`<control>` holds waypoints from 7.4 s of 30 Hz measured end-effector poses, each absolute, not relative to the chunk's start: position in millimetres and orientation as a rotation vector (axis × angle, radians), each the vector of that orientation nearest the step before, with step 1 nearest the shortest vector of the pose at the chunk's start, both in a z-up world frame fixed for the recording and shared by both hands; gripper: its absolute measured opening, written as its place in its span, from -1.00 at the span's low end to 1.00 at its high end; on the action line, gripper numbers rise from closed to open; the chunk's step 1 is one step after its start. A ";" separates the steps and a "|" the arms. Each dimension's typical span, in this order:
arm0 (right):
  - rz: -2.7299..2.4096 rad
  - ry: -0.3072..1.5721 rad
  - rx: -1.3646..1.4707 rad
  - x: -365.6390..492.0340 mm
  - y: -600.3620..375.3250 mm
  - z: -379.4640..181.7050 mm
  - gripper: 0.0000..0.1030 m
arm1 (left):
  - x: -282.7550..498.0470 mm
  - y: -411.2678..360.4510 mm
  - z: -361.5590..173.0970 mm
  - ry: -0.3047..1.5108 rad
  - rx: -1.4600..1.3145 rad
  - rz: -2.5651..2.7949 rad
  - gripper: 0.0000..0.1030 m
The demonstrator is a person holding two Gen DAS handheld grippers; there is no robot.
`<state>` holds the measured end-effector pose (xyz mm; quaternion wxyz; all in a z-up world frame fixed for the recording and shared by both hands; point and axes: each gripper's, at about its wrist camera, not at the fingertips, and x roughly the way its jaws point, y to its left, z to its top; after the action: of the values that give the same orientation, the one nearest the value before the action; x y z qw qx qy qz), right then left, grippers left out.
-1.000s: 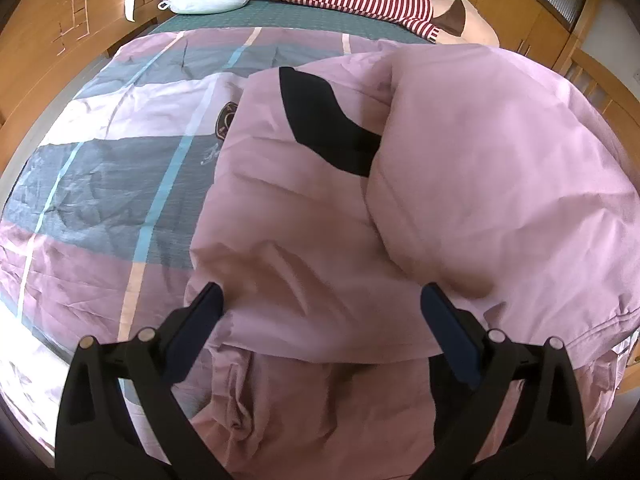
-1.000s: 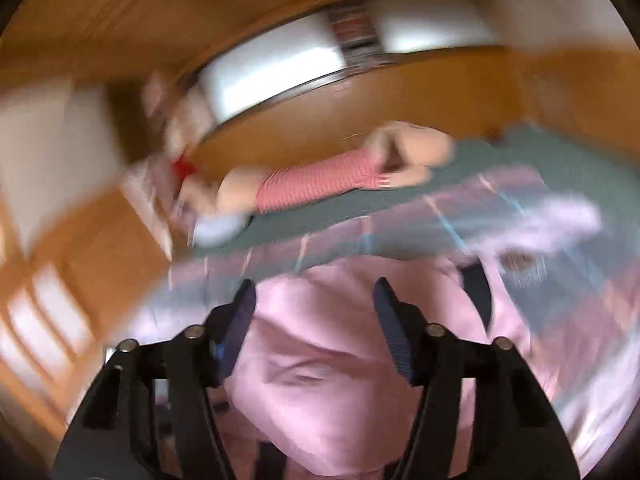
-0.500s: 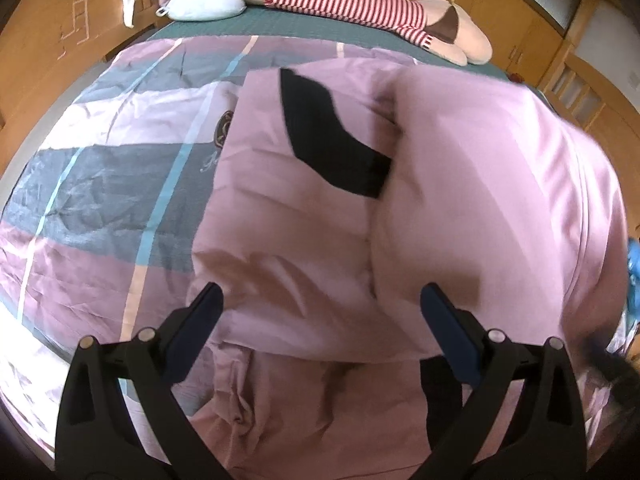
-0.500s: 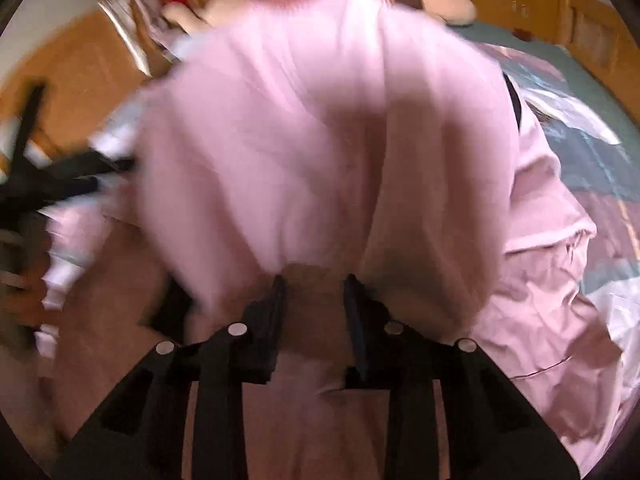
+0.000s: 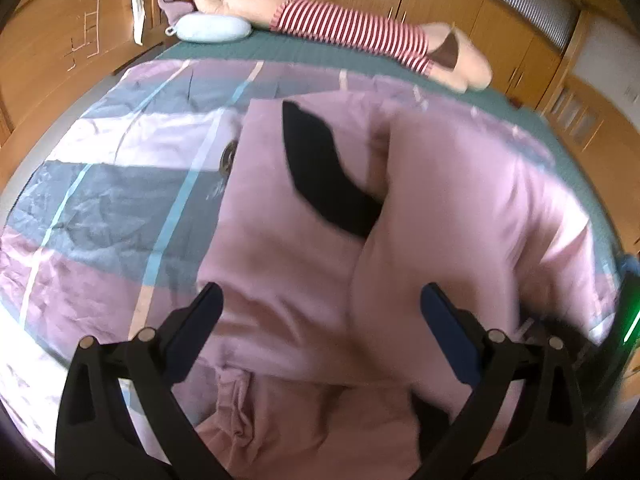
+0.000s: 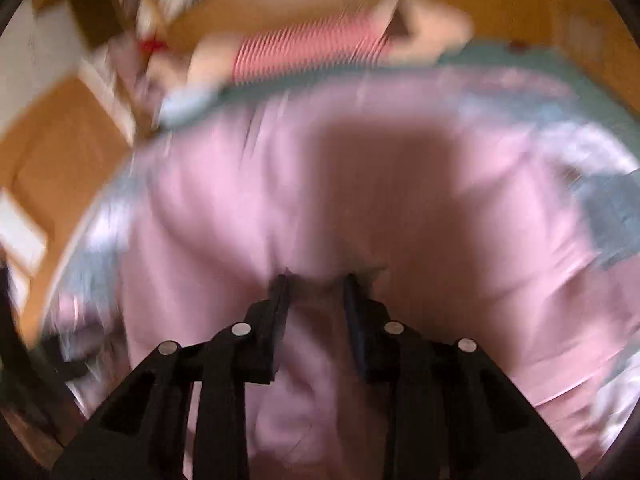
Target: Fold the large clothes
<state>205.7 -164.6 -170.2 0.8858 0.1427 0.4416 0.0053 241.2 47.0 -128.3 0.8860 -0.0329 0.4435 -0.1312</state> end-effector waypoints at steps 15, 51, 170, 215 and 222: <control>0.099 0.926 0.089 96.4 -125.6 -169.2 -0.40 | 219.9 -16.8 -164.2 0.998 0.170 -0.360 0.96; -0.017 1.067 0.000 96.2 -177.1 -161.5 -0.14 | 202.7 -21.6 -177.5 1.062 0.235 -0.385 0.96; -0.220 0.997 0.588 -125.6 -359.3 -135.9 0.27 | 72.6 141.4 -164.8 1.155 0.189 -0.274 0.96; 0.043 1.187 0.781 -177.5 -287.9 -188.0 -0.41 | -5.7 225.6 -223.2 1.520 -0.319 -0.457 -0.49; 0.305 0.900 0.874 -171.8 -284.7 -137.8 -0.80 | 5.4 216.0 -174.9 1.407 -0.444 -0.714 -0.60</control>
<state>-171.8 -284.7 -137.8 0.7988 0.4073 0.4194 0.1420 5.4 216.0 -174.9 0.6826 -0.1978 0.6272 -0.3185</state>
